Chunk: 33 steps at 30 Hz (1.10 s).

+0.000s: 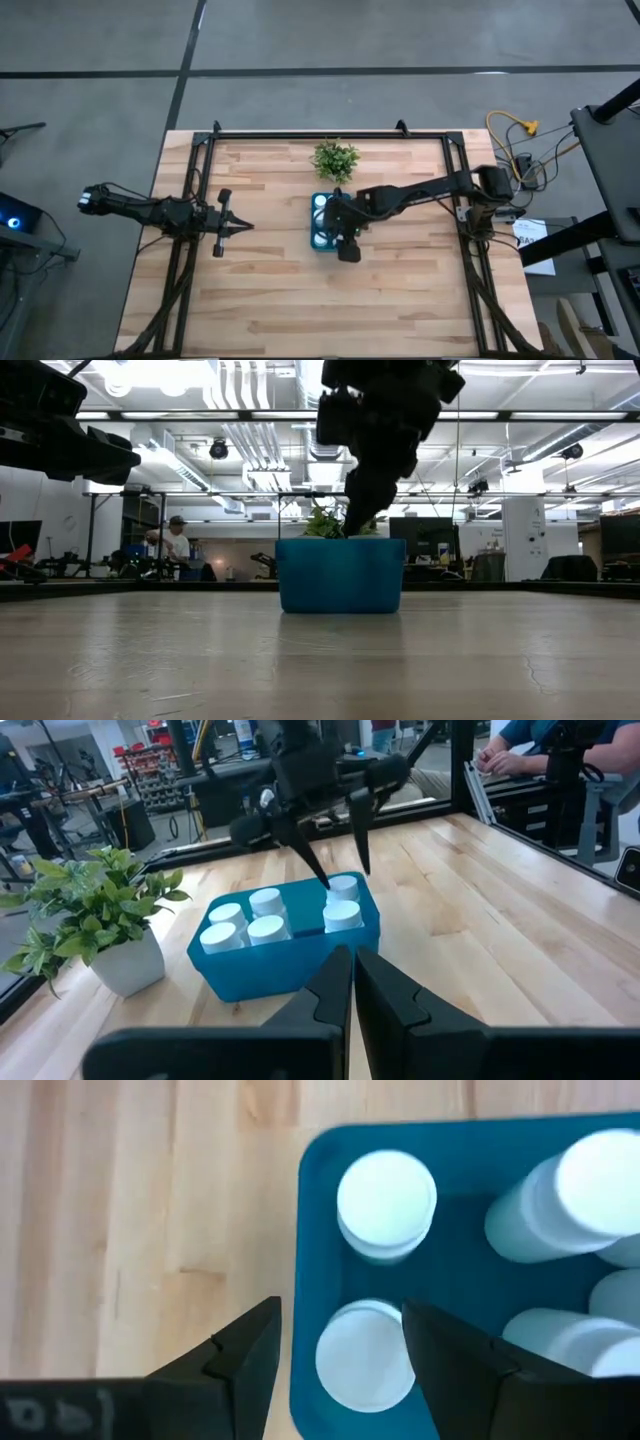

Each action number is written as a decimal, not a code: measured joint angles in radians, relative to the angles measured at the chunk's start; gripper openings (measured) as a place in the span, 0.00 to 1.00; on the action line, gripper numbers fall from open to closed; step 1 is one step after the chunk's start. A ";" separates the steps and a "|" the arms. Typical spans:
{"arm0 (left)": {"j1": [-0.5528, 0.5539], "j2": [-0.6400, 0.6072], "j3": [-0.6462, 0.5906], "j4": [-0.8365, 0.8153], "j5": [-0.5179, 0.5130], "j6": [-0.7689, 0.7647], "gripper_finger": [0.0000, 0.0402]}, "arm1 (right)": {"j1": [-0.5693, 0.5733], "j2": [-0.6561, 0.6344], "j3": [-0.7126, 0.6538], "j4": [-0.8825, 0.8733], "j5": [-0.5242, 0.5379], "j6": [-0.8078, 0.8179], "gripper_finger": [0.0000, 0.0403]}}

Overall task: Pick and place pill bottles into a basket
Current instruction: Return to Home Position

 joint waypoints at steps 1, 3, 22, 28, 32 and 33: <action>0.000 0.000 0.000 0.000 0.000 0.000 0.00 | 0.000 -0.003 0.008 -0.009 -0.001 0.000 0.49; 0.000 0.000 0.000 0.000 0.000 -0.001 0.00 | 0.000 -0.011 0.027 -0.032 0.000 -0.003 0.49; 0.000 0.000 0.000 0.000 0.000 -0.007 0.00 | 0.024 -0.172 0.005 -0.011 0.076 -0.093 0.04; 0.000 0.000 0.000 0.000 0.000 -0.007 0.00 | 0.024 -0.282 -0.112 0.105 0.075 -0.131 0.02; 0.000 -0.001 0.000 0.000 0.001 -0.004 0.00 | 0.023 -0.391 -0.249 0.247 0.075 -0.135 0.02; 0.000 -0.002 0.000 0.000 0.000 -0.004 0.00 | 0.022 -0.421 -0.292 0.283 0.074 -0.132 0.02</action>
